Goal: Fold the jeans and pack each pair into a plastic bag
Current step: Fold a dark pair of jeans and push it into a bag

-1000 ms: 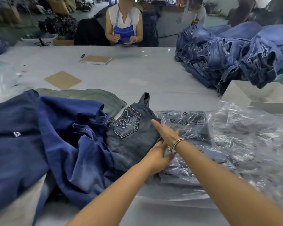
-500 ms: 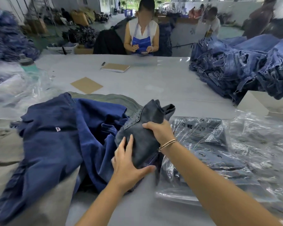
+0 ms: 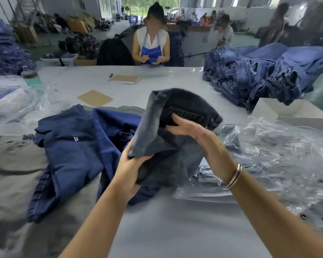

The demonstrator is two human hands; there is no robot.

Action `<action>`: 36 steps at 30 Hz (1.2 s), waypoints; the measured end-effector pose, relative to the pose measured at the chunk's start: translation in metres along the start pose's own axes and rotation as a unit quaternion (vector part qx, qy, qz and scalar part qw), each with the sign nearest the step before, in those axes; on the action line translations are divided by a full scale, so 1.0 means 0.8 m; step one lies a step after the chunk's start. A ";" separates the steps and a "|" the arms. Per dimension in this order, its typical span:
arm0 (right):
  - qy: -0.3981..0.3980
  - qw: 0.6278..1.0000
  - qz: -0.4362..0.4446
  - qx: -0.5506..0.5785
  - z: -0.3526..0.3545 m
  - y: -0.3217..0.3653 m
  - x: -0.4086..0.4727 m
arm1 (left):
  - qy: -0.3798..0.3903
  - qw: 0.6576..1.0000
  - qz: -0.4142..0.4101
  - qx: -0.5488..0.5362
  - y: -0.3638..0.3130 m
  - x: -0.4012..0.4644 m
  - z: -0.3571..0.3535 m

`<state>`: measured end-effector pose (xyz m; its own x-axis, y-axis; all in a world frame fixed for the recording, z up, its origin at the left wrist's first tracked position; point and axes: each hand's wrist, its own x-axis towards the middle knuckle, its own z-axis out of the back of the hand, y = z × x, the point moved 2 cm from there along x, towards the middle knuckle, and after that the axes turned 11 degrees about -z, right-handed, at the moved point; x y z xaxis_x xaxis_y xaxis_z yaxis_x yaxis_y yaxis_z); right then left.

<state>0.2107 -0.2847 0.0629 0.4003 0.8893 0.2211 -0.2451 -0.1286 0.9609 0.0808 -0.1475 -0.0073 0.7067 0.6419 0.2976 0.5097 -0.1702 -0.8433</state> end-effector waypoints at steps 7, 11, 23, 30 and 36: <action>-0.063 0.886 -0.296 -0.351 -0.005 -0.181 -0.084 | -0.270 0.902 0.336 0.032 0.130 -0.144 0.114; 0.044 0.760 -0.298 -0.576 -0.027 -0.231 -0.107 | -0.283 0.873 0.382 0.111 0.160 -0.189 0.156; 0.075 0.715 -0.296 -0.629 -0.002 -0.242 -0.137 | -0.272 0.882 0.323 0.211 0.129 -0.150 0.186; -0.107 0.786 -0.331 -0.510 0.018 -0.219 -0.089 | -0.243 0.877 0.352 0.220 0.129 -0.129 0.199; -0.193 0.796 -0.548 -0.172 0.004 -0.261 -0.080 | -0.245 0.864 0.393 0.197 0.128 -0.120 0.198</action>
<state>0.2388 -0.3162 -0.1516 0.7657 0.1752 -0.6189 0.2371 0.8175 0.5248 -0.0129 -0.1080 -0.1929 0.4166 0.6998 -0.5803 -0.3082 -0.4918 -0.8144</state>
